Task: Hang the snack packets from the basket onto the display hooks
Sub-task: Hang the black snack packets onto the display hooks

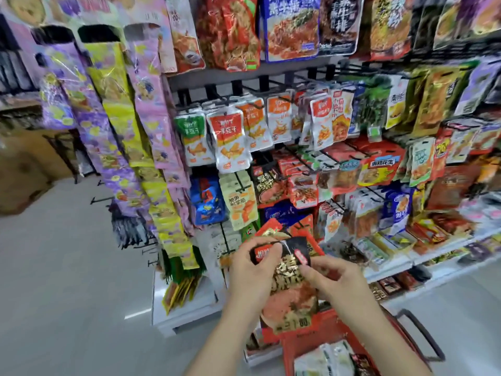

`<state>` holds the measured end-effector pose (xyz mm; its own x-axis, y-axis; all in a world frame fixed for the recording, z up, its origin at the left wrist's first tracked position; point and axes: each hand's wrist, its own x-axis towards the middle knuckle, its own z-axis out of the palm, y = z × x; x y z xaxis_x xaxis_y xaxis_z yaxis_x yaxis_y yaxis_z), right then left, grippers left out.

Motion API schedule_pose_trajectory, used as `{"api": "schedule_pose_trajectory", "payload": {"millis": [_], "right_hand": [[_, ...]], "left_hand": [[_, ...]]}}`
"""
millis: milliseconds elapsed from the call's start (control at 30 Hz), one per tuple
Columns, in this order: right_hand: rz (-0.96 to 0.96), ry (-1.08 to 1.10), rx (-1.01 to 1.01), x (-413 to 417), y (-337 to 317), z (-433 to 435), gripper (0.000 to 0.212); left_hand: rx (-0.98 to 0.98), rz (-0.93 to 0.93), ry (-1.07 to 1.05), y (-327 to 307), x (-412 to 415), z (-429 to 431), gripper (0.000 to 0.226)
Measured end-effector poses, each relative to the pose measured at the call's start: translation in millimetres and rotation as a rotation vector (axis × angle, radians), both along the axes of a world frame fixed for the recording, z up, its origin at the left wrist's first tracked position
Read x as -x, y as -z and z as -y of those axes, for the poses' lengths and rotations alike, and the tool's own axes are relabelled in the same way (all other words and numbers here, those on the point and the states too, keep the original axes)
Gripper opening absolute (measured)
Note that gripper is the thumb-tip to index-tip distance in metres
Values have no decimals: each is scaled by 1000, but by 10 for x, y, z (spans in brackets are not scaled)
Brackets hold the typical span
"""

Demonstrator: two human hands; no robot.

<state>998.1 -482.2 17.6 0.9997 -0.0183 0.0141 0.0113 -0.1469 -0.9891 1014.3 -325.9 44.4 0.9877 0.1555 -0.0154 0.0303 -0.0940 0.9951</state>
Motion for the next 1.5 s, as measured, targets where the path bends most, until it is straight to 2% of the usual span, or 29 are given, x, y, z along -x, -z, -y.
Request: {"api": "schedule_pose_trajectory", "payload": {"millis": [167,267,367,500,567,667,1067,1200,1367,1433,1500], "right_hand": [[-57,145,75,-324,145,58,16],[-37,235,106,-600,209,125,16],[-24,255,155,-845,206,182,15],[8,216,348,-1182,293,364,8],[18,243,458,-1344,374,530,13],[38,221,559,-1512,403,716,14],[71,138,707,-1872,406,802,19],[102,161,783,-1847,360,850,20],[187,226,798,-1795,303,878,16],[225,261,778,-1769,324,882,16],[253,307,736,-1733,346,896,14]], "left_hand": [[-7,17,42,72,-348,44,6],[13,-56,91,163,-594,44,20],[-74,-102,88,270,-882,54,29],[-83,-102,37,314,-1293,184,27],[-83,-94,2,304,-1492,253,13],[-114,-60,-30,334,-1763,321,21],[-217,-41,-132,504,-2212,364,10],[-268,-17,-147,570,-2201,352,28],[-228,-24,-181,620,-2194,365,34],[-211,-25,-193,637,-2199,358,29],[-206,-24,-193,651,-2186,348,13]]}}
